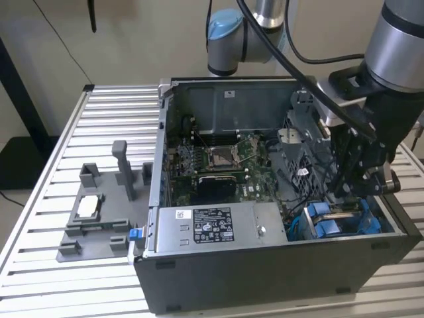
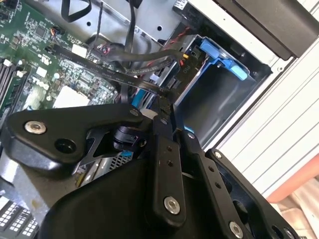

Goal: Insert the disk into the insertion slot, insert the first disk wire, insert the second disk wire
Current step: 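Insert the second disk wire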

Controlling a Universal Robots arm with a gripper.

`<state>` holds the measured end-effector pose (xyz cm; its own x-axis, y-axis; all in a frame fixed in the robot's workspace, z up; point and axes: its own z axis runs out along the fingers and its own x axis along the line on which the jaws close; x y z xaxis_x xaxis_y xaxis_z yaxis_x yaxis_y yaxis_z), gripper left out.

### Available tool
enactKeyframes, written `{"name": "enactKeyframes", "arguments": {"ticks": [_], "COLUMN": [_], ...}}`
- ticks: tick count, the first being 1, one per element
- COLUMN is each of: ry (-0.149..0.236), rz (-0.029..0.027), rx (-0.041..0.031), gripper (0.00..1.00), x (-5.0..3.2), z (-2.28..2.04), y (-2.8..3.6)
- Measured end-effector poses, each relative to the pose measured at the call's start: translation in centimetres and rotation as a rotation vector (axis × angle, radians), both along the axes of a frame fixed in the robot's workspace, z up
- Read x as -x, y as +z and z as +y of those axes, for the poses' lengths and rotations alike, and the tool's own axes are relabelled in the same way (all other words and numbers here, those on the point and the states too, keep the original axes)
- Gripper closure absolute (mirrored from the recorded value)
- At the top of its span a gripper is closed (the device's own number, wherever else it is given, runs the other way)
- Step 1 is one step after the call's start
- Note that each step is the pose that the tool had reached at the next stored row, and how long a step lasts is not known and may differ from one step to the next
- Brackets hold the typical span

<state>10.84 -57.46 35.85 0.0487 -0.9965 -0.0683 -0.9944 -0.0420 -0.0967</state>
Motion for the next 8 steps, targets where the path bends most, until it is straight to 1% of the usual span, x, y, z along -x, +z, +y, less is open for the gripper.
{"name": "enactKeyframes", "arguments": {"ticks": [5,8], "ry": [-0.002,-0.002], "rz": [0.0000,0.0000], "rx": [0.0001,0.0002], "gripper": [0.84,0.84], "x": [-0.19,-0.20], "z": [0.00,0.00], "y": [-0.32,-0.33]}}
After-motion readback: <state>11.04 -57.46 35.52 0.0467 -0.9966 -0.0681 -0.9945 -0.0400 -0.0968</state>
